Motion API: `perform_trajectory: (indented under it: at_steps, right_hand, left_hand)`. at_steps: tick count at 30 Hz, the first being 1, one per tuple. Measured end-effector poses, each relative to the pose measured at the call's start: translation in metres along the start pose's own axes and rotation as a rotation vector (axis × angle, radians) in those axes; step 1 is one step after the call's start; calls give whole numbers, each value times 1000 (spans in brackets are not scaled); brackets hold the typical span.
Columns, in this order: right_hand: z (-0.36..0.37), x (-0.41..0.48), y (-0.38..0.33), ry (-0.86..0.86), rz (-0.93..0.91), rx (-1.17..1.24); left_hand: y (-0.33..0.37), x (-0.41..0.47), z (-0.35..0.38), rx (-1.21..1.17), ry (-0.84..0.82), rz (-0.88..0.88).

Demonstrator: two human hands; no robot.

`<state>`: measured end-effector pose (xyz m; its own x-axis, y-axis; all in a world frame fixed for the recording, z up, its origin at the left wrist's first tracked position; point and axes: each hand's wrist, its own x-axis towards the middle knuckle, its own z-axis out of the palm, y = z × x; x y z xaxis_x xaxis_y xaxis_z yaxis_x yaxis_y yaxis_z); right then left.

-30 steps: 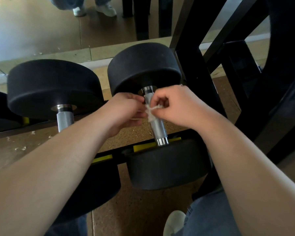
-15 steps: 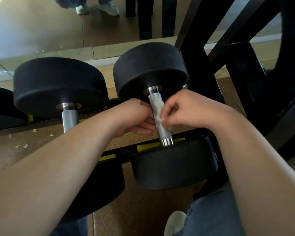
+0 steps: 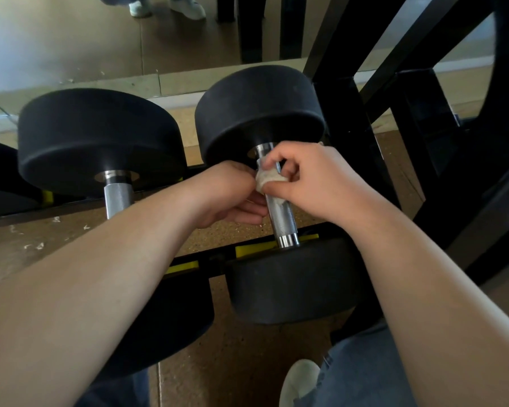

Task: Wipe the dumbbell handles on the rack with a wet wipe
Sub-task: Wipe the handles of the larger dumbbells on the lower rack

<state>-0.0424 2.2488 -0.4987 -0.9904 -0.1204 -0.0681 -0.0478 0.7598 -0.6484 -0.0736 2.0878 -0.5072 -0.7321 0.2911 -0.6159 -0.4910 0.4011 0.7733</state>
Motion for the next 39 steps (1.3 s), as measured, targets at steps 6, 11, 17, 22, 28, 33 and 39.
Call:
perform_trajectory:
  at_steps: [6, 11, 17, 22, 28, 33, 39]
  right_hand:
    - [-21, -7, -3, -390, 210, -67]
    - [-12, -2, 1, -290, 268, -22]
    - [2, 20, 4, 35, 298, 102]
    - [-2, 11, 8, -278, 446, 69]
    - [-5, 17, 10, -221, 427, 718]
    - [-2, 19, 17, -250, 368, 712]
    - [-8, 7, 31, -683, 463, 501]
  left_hand:
    - [1, 1, -1, 4, 2, -10]
    - [2, 0, 2, -21, -25, -24]
    - [6, 2, -2, -129, -20, 9]
    - [6, 5, -5, -123, -62, 29]
    - [6, 9, -8, -166, -103, 49]
    - [3, 15, -11, -201, -130, -6]
    - [-10, 17, -12, 74, -330, -218]
